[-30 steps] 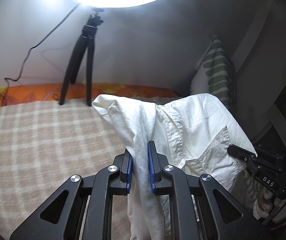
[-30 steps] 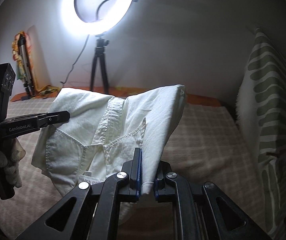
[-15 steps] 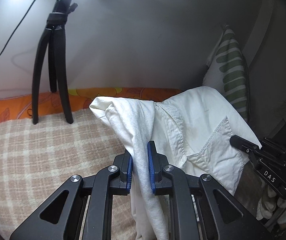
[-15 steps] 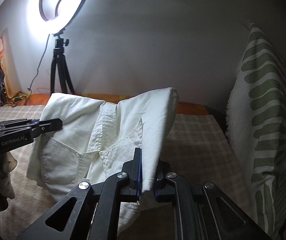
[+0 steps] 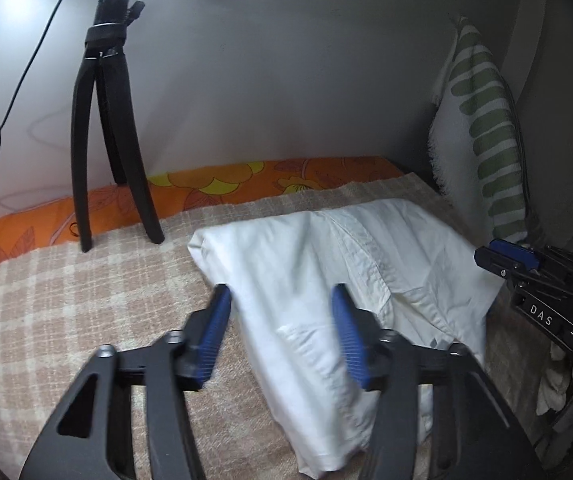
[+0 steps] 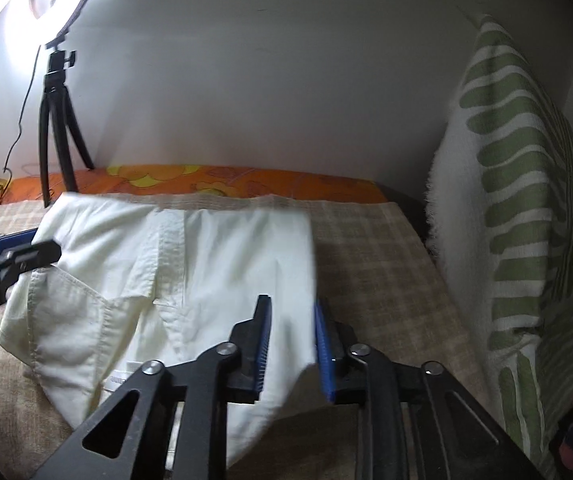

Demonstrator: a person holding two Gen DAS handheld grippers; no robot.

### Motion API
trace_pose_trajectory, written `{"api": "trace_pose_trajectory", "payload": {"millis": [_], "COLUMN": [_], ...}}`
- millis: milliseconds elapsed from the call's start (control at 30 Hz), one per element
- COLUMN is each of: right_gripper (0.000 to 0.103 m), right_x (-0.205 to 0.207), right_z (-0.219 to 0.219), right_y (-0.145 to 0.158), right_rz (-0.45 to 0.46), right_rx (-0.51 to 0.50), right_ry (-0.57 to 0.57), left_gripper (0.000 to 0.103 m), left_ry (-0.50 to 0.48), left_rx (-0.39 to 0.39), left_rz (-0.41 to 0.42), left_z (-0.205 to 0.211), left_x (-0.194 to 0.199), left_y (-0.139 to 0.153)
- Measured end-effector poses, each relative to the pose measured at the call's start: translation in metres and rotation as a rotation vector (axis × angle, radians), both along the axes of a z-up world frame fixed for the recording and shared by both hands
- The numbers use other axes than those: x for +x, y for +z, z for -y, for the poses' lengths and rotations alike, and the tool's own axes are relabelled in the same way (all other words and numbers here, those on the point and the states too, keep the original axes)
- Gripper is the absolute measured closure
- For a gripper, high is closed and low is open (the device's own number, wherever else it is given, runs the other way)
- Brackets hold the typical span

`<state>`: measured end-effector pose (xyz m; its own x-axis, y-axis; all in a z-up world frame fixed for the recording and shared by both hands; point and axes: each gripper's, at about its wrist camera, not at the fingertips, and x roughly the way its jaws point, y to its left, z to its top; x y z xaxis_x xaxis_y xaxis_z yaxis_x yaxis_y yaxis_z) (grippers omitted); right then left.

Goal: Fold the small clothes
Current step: 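Lower the folded shirt onto the bedspread and open both grippers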

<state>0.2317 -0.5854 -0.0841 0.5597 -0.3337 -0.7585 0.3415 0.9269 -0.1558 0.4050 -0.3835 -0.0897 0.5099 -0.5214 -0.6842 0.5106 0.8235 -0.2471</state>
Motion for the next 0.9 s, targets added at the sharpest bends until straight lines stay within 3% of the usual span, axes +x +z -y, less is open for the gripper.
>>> {"api": "trace_pose_trajectory", "payload": {"millis": [100, 133, 200, 300, 400, 600, 900], "right_gripper": [0.053, 0.042, 0.031, 0.030, 0.017, 0.017, 0.000], "right_x": [-0.005, -0.006, -0.010, -0.015, -0.019, -0.033, -0.068], "right_z": [0.002, 0.003, 0.001, -0.003, -0.010, -0.026, -0.054], "right_y": [0.006, 0.007, 0.010, 0.013, 0.016, 0.031, 0.067], "right_rz": [0.020, 0.025, 0.034, 0.038, 0.040, 0.058, 0.124], "right_rx": [0.010, 0.014, 0.011, 0.012, 0.001, -0.003, 0.010], "right_ry": [-0.015, -0.013, -0.011, -0.014, -0.013, -0.007, 0.000], "left_gripper": [0.048, 0.043, 0.036, 0.032, 0.031, 0.029, 0.022], "left_ry": [-0.006, -0.013, -0.016, -0.009, 0.002, 0.018, 0.036], "left_rx": [0.001, 0.009, 0.022, 0.037, 0.038, 0.044, 0.052], "left_rz": [0.017, 0.021, 0.039, 0.061, 0.063, 0.070, 0.112], "left_z": [-0.001, 0.000, 0.001, -0.001, -0.007, -0.019, -0.044], "left_x": [-0.004, -0.006, -0.010, -0.016, -0.022, -0.040, -0.078], "left_y": [0.005, 0.007, 0.011, 0.017, 0.023, 0.038, 0.070]}}
